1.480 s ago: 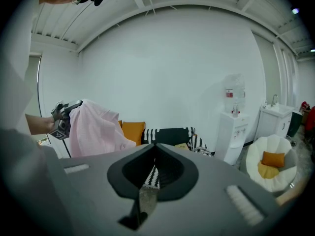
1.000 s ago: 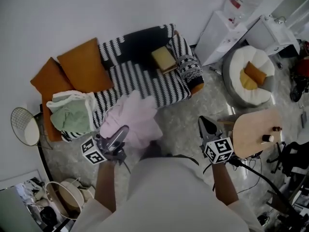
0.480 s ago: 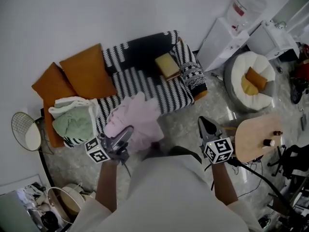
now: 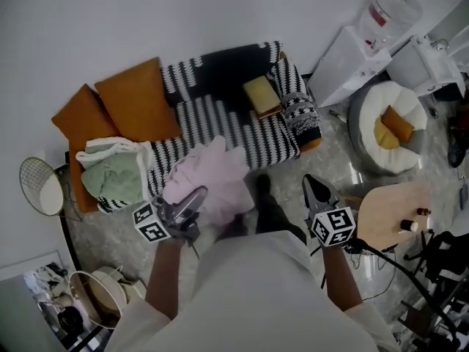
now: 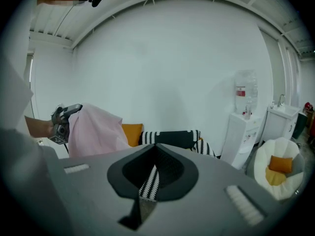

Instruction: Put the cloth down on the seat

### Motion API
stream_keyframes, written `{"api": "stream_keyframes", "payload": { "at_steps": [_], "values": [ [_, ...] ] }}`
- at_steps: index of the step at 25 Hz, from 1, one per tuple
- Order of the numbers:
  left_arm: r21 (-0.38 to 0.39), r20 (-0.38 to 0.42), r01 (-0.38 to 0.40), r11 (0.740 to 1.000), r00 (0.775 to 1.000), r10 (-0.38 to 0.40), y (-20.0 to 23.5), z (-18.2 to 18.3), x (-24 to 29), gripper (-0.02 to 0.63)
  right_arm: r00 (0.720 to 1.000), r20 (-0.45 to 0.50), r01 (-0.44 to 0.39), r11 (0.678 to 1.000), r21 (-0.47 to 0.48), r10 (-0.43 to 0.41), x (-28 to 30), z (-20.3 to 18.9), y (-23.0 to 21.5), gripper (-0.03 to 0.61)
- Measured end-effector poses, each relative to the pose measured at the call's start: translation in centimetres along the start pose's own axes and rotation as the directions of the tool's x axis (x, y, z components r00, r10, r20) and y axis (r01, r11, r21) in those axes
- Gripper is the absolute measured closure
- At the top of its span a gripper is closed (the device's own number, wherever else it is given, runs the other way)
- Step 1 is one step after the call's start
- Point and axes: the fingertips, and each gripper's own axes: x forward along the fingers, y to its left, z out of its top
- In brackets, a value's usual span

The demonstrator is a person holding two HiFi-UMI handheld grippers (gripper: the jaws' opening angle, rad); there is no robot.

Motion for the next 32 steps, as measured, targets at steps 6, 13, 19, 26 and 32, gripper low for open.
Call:
{"api": "stream_keyframes", "payload": {
  "at_steps": [6, 13, 19, 26, 32],
  "values": [
    [0.022, 0.005, -0.038, 0.999, 0.999, 0.038, 2.6, -0.4, 3.6, 0.522, 0.998, -0.018, -0.066, 0.998, -0.013, 0.065, 4.5, 1.7, -4.0, 0.574],
    [0.022, 0.029, -0.112, 0.993, 0.993, 0.111, 6.5, 0.2, 8.2, 0.522, 0.986, -0.06, -0.157, 0.987, -0.036, 0.155, 9.9, 3.9, -8.6, 0.575],
    [0.05, 0.015, -0.196, 0.979, 0.981, 0.195, 9.8, -0.1, 12.0, 0.522, 0.971, -0.089, -0.226, 0.973, -0.04, 0.222, 13.5, 4.9, -12.1, 0.575],
    [0.061, 0.032, -0.3, 0.952, 0.954, 0.299, 14.6, 0.3, 15.5, 0.523, 0.952, -0.128, -0.287, 0.957, -0.045, 0.28, 17.3, 5.3, -16.4, 0.575],
    [0.089, 0.019, -0.378, 0.922, 0.926, 0.378, 18.4, 0.4, 17.5, 0.525, 0.93, -0.165, -0.342, 0.937, -0.064, 0.328, 20.2, 5.2, -18.8, 0.574]
  ]
}}
